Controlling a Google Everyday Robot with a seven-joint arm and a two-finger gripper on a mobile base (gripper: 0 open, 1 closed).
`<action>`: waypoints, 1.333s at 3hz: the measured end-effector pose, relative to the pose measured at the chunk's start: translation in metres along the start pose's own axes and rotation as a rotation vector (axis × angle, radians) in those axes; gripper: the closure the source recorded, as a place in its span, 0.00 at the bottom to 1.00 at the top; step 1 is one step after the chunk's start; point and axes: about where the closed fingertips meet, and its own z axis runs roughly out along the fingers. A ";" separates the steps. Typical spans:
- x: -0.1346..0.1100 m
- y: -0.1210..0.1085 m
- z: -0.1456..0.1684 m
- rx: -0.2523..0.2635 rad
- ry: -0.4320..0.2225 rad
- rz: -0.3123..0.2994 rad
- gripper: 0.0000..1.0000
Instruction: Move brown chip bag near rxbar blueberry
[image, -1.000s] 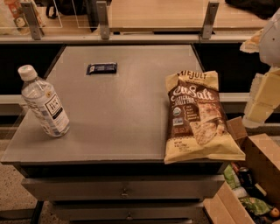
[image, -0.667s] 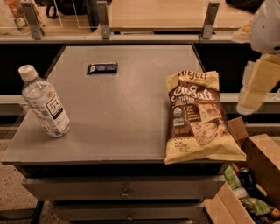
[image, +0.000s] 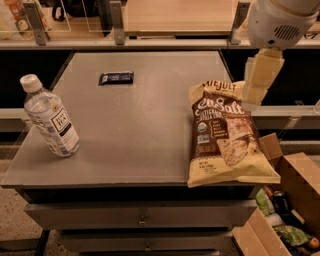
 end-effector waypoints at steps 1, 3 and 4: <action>-0.007 -0.014 0.034 -0.035 -0.005 0.010 0.00; -0.008 -0.039 0.084 -0.099 -0.014 0.072 0.00; -0.002 -0.041 0.108 -0.133 -0.031 0.107 0.18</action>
Offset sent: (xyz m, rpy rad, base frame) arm 0.0652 0.0131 -0.0714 0.0246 0.1239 -0.0524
